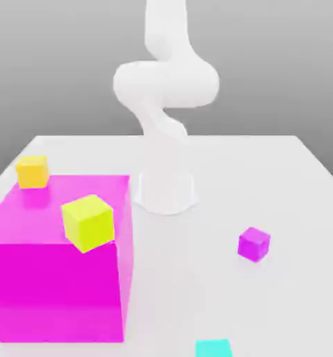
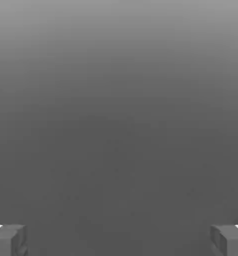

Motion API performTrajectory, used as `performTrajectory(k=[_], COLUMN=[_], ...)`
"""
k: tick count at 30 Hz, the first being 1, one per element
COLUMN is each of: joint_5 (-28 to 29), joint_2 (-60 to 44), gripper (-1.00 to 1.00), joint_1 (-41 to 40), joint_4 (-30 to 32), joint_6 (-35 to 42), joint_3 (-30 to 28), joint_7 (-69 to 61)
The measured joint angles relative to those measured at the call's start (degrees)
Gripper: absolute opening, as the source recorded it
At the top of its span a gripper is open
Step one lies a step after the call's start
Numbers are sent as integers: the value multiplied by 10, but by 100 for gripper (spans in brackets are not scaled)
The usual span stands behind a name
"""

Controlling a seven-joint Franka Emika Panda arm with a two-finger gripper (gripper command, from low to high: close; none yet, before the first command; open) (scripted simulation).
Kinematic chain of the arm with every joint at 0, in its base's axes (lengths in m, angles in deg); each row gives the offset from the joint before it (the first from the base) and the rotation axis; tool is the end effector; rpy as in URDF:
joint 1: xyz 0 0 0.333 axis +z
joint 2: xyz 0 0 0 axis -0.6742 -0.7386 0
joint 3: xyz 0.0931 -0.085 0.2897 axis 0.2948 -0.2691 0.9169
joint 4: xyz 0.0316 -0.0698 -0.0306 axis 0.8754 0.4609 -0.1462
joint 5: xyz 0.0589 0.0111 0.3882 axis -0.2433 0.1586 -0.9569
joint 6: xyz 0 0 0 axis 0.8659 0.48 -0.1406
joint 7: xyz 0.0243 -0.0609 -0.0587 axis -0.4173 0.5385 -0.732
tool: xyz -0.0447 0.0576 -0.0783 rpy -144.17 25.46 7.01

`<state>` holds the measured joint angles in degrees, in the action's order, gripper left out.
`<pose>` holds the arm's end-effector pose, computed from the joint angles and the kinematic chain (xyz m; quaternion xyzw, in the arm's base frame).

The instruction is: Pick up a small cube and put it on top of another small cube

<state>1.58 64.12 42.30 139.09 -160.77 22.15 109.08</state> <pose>0.3796 0.0053 0.6812 -0.8602 0.3614 -0.3327 0.1371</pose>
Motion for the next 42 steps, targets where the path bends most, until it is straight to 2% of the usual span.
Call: performTrajectory(k=[28, 32, 33, 39, 42], joint_5=[37, 47, 50, 51, 45], joint_2=[-585, -668, -688, -698, -663], gripper=[0, 0, -100, -100, -100], joint_1=[21, 29, 32, 33, 28], joint_4=[-6, -18, -22, -24, -17], joint_6=[-172, -227, -243, -251, -223], joint_3=[47, 39, 36, 35, 41], joint_7=[52, 60, 62, 63, 59])
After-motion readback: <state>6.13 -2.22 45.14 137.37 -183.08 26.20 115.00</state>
